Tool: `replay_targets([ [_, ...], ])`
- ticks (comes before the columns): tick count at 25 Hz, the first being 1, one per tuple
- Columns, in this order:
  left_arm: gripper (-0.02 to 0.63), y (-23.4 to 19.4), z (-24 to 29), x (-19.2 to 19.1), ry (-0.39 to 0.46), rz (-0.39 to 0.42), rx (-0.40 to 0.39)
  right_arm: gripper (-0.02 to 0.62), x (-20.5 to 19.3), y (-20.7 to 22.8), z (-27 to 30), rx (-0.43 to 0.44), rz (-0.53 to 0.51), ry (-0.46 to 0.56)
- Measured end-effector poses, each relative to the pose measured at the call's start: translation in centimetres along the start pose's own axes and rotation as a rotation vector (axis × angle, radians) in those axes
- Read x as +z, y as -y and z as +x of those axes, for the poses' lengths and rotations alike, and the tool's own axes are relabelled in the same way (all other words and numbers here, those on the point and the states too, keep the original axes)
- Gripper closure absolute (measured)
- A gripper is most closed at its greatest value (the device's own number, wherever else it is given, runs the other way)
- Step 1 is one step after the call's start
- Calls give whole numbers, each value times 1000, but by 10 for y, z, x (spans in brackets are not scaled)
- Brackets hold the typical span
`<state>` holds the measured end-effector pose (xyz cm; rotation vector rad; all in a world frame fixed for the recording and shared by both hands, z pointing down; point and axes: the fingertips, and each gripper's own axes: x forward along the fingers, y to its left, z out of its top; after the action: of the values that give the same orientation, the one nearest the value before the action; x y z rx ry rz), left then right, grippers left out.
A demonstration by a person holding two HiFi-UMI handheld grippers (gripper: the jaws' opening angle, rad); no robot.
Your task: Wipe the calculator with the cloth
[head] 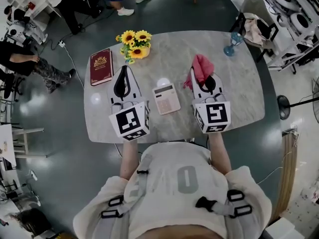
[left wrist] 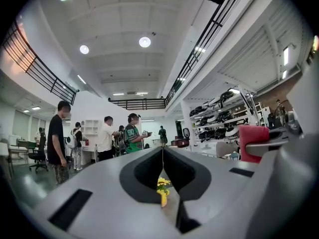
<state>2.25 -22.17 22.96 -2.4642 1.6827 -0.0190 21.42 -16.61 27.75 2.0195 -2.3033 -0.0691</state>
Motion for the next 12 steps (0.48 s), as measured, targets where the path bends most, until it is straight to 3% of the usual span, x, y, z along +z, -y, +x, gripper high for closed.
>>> replay_targets([
  [12, 584, -4, -7, -5, -19, 23, 33, 540, -12, 7, -12, -24, -20, -28],
])
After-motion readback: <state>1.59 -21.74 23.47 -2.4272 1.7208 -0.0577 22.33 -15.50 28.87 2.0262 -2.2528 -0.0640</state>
